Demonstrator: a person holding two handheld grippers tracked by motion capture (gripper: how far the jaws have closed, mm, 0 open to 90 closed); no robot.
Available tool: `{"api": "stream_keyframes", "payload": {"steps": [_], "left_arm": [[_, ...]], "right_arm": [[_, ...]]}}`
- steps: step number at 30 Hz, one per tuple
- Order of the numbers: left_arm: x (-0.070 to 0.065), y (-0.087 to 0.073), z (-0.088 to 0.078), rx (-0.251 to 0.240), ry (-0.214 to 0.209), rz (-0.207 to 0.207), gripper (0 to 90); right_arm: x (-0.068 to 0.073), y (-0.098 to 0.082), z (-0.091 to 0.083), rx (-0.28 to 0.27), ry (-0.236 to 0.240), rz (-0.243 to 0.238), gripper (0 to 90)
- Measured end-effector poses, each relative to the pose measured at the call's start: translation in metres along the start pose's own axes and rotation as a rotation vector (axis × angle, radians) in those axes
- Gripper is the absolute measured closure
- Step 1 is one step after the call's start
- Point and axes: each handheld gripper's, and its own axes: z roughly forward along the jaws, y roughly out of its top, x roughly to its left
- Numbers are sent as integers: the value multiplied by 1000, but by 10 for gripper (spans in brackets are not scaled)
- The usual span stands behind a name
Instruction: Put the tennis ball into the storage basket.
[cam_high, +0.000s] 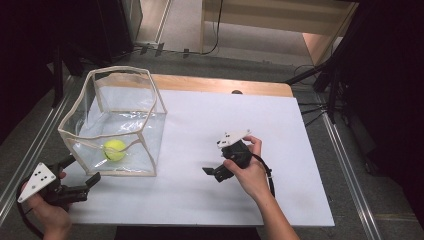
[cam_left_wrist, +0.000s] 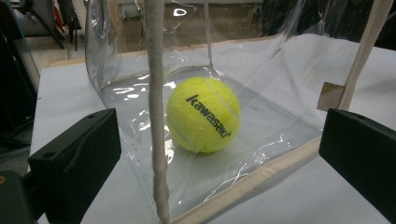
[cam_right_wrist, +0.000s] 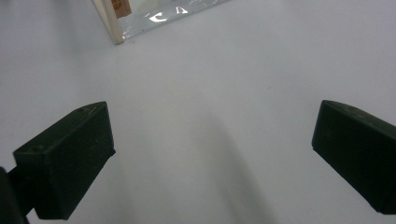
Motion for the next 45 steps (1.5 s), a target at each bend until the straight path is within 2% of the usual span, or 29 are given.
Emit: {"api": "stream_keyframes", "payload": {"steps": [23,36,42,45], "left_arm": [[-1,0,0,9,-1,6,0],[-1,0,0,9,-1,4,0],[-1,0,0,12,2,6,0],[-1,0,0,15,5,8,0]], "right_arm": [[-17,-55,-35,-48,-80,113,0],[-24,-86,-56,-66,-145,166,0],[-27,-104,-66,-92,-171,212,0],[-28,-112,-71,-101,-178,218,0]]}}
